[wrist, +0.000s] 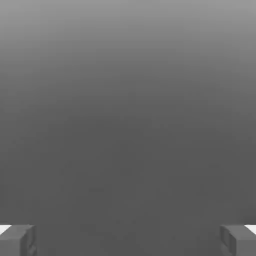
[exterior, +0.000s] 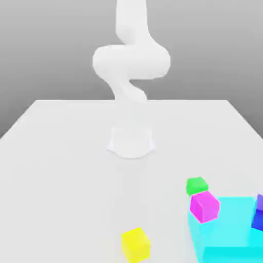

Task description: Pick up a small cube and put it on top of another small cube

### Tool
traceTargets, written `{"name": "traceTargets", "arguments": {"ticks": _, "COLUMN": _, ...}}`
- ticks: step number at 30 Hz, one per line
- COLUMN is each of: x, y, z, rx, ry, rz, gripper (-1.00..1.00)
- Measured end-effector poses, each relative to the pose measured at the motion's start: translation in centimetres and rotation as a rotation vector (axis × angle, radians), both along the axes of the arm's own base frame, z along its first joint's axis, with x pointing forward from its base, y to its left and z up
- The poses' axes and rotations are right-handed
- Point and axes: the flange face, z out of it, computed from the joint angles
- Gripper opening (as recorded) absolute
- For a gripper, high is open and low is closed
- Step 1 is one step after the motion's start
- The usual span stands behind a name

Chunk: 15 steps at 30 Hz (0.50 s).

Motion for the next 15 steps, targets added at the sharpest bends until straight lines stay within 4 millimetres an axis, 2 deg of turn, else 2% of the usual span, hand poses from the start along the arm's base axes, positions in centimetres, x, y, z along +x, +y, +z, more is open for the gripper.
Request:
{"name": "traceTargets", "arguments": {"ticks": 7, "x": 2.9, "y": 3.8, "z": -6.0, "rx": -0.246, "ry": 0.084, "rz": 0.284, "gripper": 0.00}}
{"name": "traceTargets", "arguments": {"ticks": 15, "x": 4.8, "y": 7.5, "z": -13.1, "rx": -0.489, "ry": 0.170, "rz": 0.623, "gripper": 0.00}}
